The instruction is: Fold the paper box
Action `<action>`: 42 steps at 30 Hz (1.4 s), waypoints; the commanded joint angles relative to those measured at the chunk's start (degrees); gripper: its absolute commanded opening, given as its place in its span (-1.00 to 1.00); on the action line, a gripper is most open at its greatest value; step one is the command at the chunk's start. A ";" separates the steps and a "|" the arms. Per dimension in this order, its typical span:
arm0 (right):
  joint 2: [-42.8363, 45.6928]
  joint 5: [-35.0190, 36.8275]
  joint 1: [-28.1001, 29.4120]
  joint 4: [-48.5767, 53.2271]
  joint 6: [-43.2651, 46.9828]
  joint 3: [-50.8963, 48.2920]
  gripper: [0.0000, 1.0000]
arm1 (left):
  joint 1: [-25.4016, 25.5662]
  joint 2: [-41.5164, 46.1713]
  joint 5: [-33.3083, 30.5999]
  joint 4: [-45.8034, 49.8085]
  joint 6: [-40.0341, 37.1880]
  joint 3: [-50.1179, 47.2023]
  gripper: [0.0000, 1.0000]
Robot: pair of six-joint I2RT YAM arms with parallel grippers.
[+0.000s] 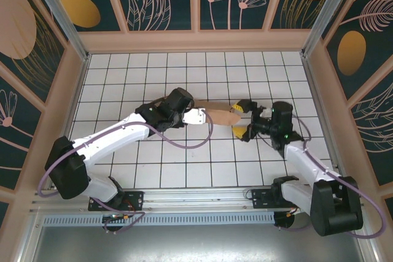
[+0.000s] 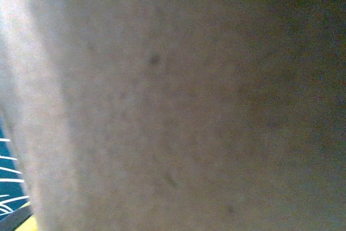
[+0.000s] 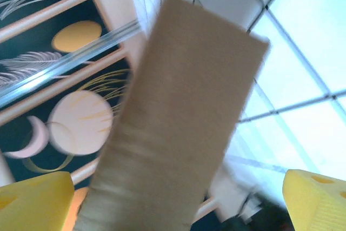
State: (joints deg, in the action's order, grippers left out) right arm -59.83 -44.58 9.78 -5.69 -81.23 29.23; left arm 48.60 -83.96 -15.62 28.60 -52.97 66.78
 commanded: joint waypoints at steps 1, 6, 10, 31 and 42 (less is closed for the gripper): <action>0.64 15.61 -1.14 30.01 23.51 14.42 0.98 | 0.08 -1.77 5.07 10.11 8.51 3.77 -0.27; 1.40 30.45 -1.43 40.17 32.58 23.19 0.98 | 0.66 -5.41 10.43 16.83 13.17 7.99 -0.31; 2.56 33.94 -1.12 39.50 37.81 24.69 0.98 | 1.40 -8.55 10.66 19.53 15.16 10.63 -0.36; -2.21 25.46 6.73 31.41 51.40 22.25 -0.08 | 1.89 -23.59 12.64 18.61 19.84 19.63 -0.11; -3.98 24.08 4.80 27.47 52.14 18.53 -0.04 | 1.94 -26.51 5.22 13.97 19.35 20.48 0.64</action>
State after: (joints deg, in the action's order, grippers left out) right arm -63.18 -19.66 15.31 24.16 -30.48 49.25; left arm 50.65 -107.61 -8.21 44.77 -33.89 87.48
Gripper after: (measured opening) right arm 0.482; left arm 0.804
